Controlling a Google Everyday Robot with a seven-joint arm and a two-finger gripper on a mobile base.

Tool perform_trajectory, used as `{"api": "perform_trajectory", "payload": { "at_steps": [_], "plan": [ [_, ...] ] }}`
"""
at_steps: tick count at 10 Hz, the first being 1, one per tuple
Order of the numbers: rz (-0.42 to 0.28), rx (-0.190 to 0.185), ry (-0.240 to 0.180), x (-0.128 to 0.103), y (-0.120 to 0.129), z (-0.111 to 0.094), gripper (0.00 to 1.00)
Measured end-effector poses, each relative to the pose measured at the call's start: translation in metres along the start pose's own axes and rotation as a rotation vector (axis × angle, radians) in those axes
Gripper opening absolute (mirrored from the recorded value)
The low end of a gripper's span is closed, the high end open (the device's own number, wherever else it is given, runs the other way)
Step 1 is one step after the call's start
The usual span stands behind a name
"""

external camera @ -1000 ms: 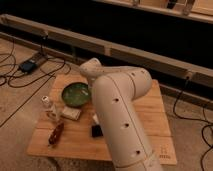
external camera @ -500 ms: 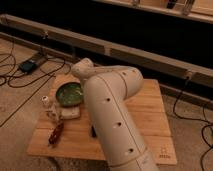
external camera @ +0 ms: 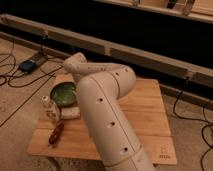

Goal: Push the ceramic bowl across the table

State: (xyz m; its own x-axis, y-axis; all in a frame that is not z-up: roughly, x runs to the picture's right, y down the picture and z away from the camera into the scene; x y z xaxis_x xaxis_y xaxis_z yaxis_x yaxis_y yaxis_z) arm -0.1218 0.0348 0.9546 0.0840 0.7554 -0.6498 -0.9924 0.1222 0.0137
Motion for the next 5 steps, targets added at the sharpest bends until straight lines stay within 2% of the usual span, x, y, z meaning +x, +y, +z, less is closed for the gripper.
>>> {"api": "perform_trajectory", "payload": {
  "at_steps": [3,5],
  "plan": [
    [0.034,-0.009,-0.011,0.014,-0.028,-0.01,0.0],
    [0.03,-0.015,-0.011,0.011,-0.023,-0.001,0.0]
  ]
}}
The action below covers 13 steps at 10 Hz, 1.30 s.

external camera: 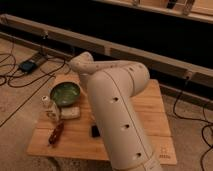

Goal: Push the ceramic bowl across the table

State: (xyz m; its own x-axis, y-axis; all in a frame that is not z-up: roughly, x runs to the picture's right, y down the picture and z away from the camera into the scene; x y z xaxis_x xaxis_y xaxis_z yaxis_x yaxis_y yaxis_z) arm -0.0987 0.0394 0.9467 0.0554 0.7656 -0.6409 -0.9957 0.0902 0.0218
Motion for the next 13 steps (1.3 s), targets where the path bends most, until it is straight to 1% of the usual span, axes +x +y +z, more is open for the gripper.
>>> {"api": "perform_trajectory", "payload": {
  "at_steps": [3,4,5,7,8,9,10,11,13],
  "plan": [
    [-0.023,0.006,0.022,-0.009,0.026,0.024,0.0],
    [-0.035,0.017,0.031,-0.011,0.036,0.028,0.0],
    [-0.053,0.035,0.038,-0.011,0.05,0.032,0.0],
    [-0.076,0.063,0.044,-0.011,0.069,0.031,0.0],
    [-0.098,0.082,0.042,-0.011,0.089,0.029,0.0],
    [-0.108,0.087,0.037,-0.011,0.101,0.026,0.0],
    [-0.122,0.1,0.036,-0.01,0.114,0.023,0.0],
    [-0.135,0.114,0.036,-0.009,0.125,0.019,0.0],
    [-0.15,0.13,0.032,-0.009,0.14,0.015,0.0]
  ]
}}
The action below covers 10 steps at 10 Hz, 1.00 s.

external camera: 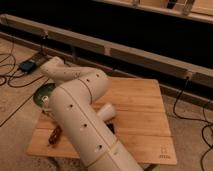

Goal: Push the ceramic bowl across the table

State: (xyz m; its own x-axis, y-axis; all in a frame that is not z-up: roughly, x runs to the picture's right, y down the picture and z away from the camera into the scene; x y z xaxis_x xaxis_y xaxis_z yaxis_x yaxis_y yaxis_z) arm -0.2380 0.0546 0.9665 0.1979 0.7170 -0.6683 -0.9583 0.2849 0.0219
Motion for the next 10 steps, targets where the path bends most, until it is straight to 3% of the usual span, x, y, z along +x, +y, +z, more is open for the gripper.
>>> {"api": "perform_trajectory", "payload": {
  "at_steps": [6,10],
  "plan": [
    [-0.039,0.012,-0.014,-0.001,0.025,-0.011,0.0],
    [0.011,-0.001,-0.061,0.01,-0.004,-0.021,0.0]
  ]
}}
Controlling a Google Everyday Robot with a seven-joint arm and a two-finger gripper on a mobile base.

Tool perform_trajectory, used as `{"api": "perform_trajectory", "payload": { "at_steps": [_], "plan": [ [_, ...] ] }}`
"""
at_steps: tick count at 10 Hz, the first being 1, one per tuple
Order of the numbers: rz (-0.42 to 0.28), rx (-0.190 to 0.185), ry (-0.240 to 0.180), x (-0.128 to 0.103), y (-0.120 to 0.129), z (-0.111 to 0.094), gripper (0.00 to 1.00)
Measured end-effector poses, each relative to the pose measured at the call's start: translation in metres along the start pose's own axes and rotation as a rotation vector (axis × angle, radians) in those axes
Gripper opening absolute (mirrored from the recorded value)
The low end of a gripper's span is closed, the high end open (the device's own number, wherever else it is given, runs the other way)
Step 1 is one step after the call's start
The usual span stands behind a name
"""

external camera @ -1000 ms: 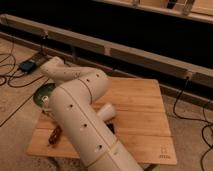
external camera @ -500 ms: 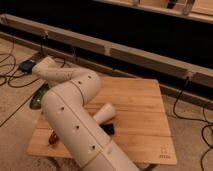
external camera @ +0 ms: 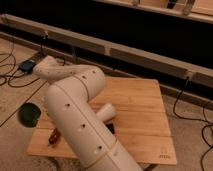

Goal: Push the ceramic bowl across the table

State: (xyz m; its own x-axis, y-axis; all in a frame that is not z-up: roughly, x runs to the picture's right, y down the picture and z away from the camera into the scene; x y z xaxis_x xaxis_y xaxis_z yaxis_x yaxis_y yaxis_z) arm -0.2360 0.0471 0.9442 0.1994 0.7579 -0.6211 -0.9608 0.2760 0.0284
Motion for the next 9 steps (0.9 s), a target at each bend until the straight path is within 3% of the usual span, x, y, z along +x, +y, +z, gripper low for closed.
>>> {"api": "perform_trajectory", "payload": {
  "at_steps": [1,2,3,6,8,9],
  "plan": [
    [0.019,-0.012,-0.016,0.009,-0.021,0.0,0.02],
    [0.036,-0.037,-0.04,0.022,-0.047,-0.002,0.11],
    [0.037,-0.029,-0.041,0.034,-0.069,0.001,0.21],
    [0.03,-0.032,-0.031,0.06,-0.088,0.007,0.52],
    [0.034,-0.034,-0.031,0.059,-0.086,0.006,0.62],
    [0.035,-0.033,-0.032,0.053,-0.08,0.007,0.62]
  ]
}}
